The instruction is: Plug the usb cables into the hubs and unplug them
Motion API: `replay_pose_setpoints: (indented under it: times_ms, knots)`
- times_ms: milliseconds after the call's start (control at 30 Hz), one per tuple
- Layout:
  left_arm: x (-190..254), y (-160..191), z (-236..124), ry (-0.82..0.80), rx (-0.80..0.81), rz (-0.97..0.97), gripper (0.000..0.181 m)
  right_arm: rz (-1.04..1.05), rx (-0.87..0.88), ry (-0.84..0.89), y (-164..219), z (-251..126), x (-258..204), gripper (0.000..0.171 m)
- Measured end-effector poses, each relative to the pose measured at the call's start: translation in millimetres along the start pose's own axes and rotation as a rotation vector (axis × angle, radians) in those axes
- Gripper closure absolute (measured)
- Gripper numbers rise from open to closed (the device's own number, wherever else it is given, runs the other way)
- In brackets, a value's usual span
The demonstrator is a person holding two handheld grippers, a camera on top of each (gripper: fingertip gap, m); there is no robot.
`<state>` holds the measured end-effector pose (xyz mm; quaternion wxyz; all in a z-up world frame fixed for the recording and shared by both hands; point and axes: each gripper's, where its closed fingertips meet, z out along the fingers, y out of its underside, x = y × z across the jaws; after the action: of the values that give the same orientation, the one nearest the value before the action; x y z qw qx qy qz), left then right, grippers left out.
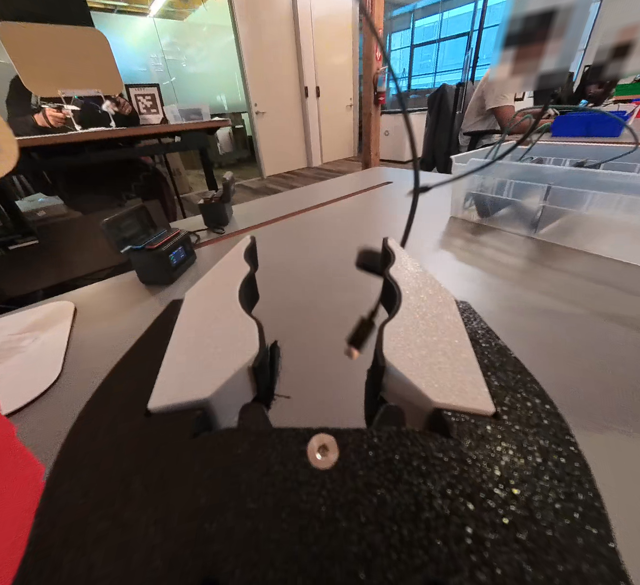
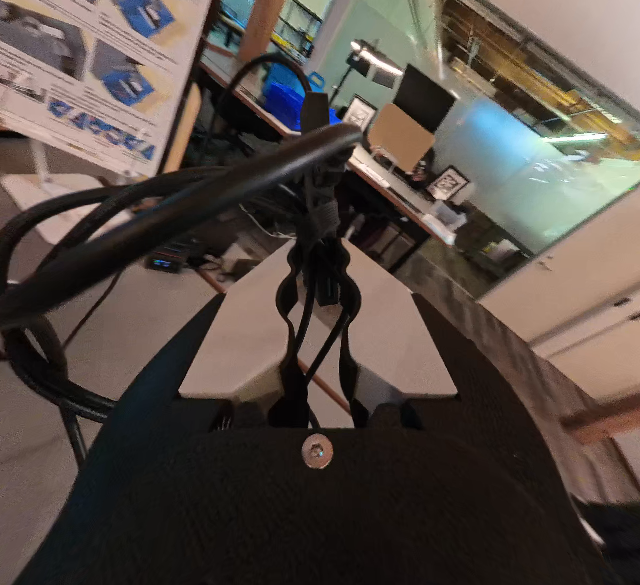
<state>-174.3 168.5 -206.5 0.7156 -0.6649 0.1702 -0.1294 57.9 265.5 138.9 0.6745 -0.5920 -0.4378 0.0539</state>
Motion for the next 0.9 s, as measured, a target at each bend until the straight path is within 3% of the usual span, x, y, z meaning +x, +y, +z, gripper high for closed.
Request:
replay_pose_setpoints:
  times_ms: [200, 333, 433, 667, 900]
  knots:
    - [-10.1, 2.3, -3.9, -0.017, 0.008, -0.062, 0.111, -0.165, -0.052, 0.218, -72.6, -38.3, 94.0, 0.154]
    - [-10.6, 7.3, -3.1, -0.017, -0.015, -0.081, 0.111, -0.277, -0.068, 0.307, -96.5, -59.5, 129.8, 0.154]
    - [-10.4, 8.1, -3.2, -0.014, -0.018, -0.085, 0.111, -0.332, -0.109, 0.352, -87.8, -69.3, 151.4, 0.154]
    - [-9.6, 12.0, -1.7, 0.001, -0.033, -0.115, 0.111, -0.367, -0.178, 0.404, -28.4, -90.7, 195.0, 0.154]
    - [-9.2, 14.8, -0.1, 0.008, -0.045, -0.127, 0.112, -0.34, -0.124, 0.38, -26.5, -127.4, 210.2, 0.154]
